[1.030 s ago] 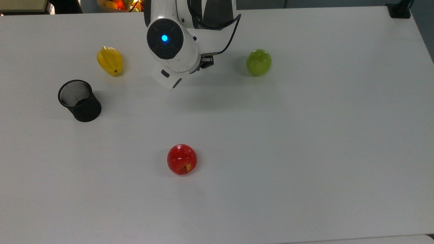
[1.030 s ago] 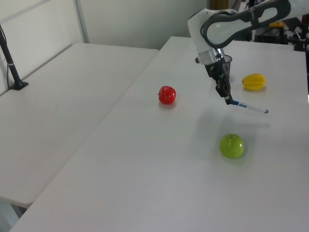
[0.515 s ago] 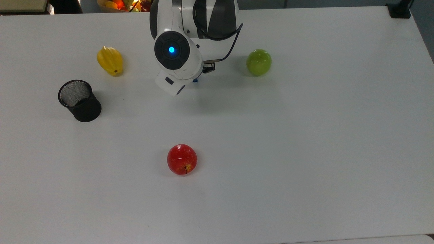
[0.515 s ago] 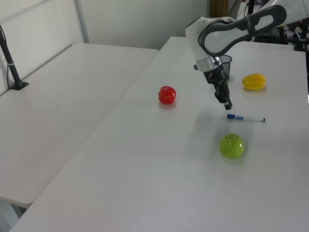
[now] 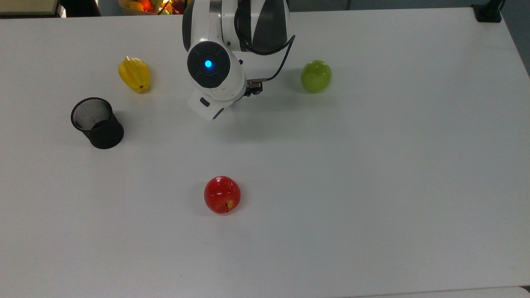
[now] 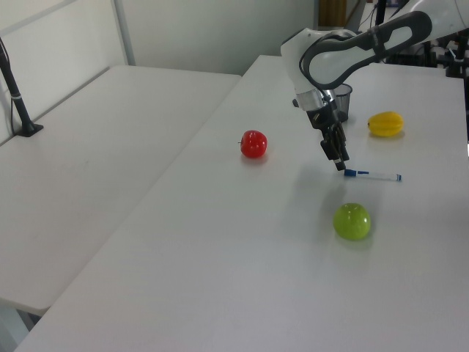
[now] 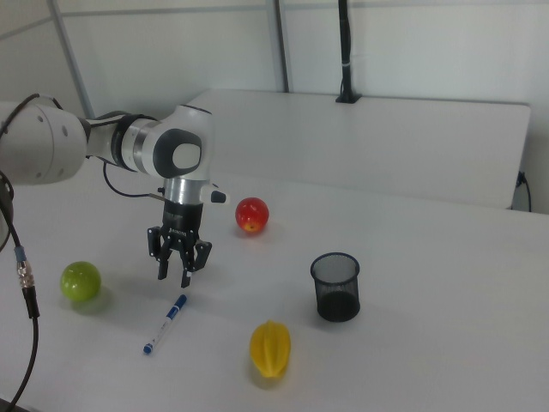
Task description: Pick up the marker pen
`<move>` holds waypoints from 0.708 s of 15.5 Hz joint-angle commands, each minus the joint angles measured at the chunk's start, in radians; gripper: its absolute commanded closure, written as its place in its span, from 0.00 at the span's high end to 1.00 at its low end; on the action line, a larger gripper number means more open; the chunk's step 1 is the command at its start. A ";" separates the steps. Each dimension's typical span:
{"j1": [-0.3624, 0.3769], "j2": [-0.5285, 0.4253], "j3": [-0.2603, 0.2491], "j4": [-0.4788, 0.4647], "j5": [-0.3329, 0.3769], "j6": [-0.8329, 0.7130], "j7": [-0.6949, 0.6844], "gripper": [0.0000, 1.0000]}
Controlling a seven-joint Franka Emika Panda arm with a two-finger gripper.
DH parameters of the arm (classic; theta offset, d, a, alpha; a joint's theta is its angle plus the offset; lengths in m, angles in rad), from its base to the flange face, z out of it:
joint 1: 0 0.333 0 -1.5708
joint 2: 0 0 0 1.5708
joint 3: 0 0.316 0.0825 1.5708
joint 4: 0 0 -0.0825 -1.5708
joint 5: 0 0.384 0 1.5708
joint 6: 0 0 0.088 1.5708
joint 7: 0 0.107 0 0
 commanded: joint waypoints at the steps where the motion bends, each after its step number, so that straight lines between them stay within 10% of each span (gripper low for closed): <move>1: 0.017 -0.019 -0.017 0.000 -0.032 0.014 0.084 0.87; 3: 0.010 -0.048 -0.022 0.001 -0.033 0.014 0.087 1.00; 11: -0.107 -0.234 -0.023 0.002 0.008 -0.053 0.080 1.00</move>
